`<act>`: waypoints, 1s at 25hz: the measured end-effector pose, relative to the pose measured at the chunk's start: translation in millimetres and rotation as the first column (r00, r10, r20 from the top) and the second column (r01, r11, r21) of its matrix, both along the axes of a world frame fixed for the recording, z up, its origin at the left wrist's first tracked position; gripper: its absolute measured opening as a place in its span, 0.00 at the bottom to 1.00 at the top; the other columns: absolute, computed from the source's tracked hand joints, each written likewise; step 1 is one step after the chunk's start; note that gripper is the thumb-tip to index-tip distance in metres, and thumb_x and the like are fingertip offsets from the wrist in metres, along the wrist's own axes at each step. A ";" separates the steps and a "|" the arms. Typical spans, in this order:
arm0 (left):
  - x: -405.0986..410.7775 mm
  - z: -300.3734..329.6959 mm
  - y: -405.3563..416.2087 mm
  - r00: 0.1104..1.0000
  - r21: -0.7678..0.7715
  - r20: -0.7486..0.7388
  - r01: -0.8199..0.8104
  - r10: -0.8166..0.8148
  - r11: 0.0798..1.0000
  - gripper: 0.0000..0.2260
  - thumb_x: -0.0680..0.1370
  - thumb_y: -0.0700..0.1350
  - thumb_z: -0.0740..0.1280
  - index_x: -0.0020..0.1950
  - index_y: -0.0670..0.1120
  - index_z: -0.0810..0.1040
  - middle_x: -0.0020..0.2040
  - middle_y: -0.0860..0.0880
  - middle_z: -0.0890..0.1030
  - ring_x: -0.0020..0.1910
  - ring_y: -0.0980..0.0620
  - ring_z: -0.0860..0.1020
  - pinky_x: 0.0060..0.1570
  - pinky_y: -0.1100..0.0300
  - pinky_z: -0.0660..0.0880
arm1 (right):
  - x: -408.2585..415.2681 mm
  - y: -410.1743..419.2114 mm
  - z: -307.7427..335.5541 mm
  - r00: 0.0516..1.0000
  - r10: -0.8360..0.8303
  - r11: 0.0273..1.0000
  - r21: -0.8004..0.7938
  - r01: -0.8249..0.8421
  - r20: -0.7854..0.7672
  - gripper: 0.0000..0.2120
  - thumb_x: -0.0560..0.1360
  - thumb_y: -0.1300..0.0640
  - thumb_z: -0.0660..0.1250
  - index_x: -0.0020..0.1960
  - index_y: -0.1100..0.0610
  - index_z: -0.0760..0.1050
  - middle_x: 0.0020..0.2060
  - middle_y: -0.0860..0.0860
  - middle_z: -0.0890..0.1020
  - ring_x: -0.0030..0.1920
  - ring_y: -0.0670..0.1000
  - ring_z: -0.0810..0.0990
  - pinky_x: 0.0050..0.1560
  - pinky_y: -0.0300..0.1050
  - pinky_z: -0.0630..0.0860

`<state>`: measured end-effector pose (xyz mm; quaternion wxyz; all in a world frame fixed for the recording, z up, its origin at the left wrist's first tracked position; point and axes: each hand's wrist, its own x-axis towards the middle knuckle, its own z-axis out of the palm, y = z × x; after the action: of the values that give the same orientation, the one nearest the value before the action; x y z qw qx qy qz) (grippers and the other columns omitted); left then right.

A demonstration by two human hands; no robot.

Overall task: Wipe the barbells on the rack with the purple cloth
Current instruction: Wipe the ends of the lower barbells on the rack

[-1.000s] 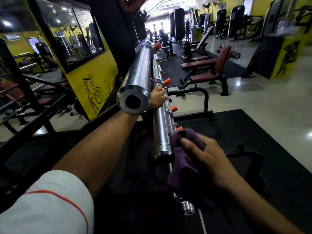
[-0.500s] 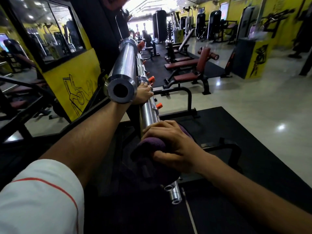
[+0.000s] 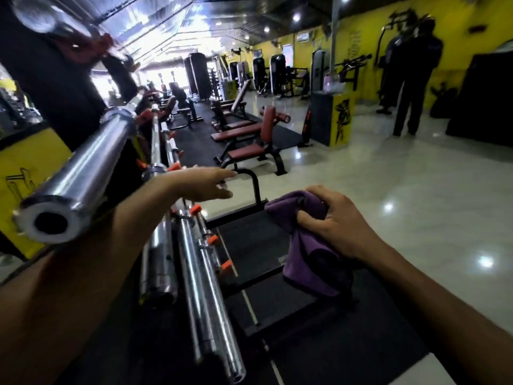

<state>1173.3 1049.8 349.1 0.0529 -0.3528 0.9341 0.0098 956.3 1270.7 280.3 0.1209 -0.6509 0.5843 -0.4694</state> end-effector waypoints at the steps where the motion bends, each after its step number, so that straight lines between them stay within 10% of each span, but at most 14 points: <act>1: -24.2 1.4 8.8 0.997 0.014 0.037 0.065 -0.065 0.998 0.29 0.81 0.55 0.66 0.80 0.53 0.60 0.77 0.49 0.66 0.74 0.47 0.68 0.73 0.53 0.63 | -23.7 3.1 -1.3 0.999 -0.051 0.998 0.021 0.051 0.014 0.16 0.68 0.35 0.68 0.49 0.43 0.76 0.46 0.44 0.78 0.45 0.43 0.78 0.46 0.39 0.72; 8: -202.2 -23.7 26.0 0.932 0.019 0.244 0.271 -0.268 0.962 0.28 0.81 0.57 0.64 0.80 0.56 0.59 0.77 0.50 0.67 0.75 0.49 0.65 0.73 0.51 0.63 | -195.4 41.2 -34.1 0.978 -0.210 0.952 0.227 0.206 -0.004 0.12 0.72 0.53 0.77 0.43 0.44 0.73 0.38 0.42 0.80 0.37 0.35 0.78 0.37 0.30 0.73; 14: -365.6 -126.7 34.3 0.935 0.130 0.061 0.339 -0.349 0.932 0.27 0.81 0.58 0.63 0.79 0.59 0.61 0.75 0.53 0.70 0.71 0.50 0.71 0.70 0.49 0.69 | -347.1 72.2 -97.0 0.890 -0.456 0.843 0.317 0.434 -0.006 0.07 0.75 0.54 0.73 0.46 0.47 0.75 0.40 0.44 0.81 0.40 0.40 0.80 0.39 0.33 0.72; 25: -477.2 -370.9 -3.8 0.996 0.580 -0.084 0.038 0.014 0.814 0.23 0.78 0.59 0.67 0.72 0.56 0.72 0.66 0.55 0.77 0.64 0.54 0.76 0.63 0.55 0.74 | -466.0 57.2 -266.8 0.739 -0.674 0.611 0.556 0.564 -0.009 0.03 0.78 0.50 0.71 0.47 0.46 0.77 0.42 0.41 0.81 0.41 0.37 0.79 0.39 0.28 0.71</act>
<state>696.1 1046.0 -21.8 0.1186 -0.3133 0.8902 0.3087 490.3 1327.9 13.5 0.1812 -0.2973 0.8626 -0.3670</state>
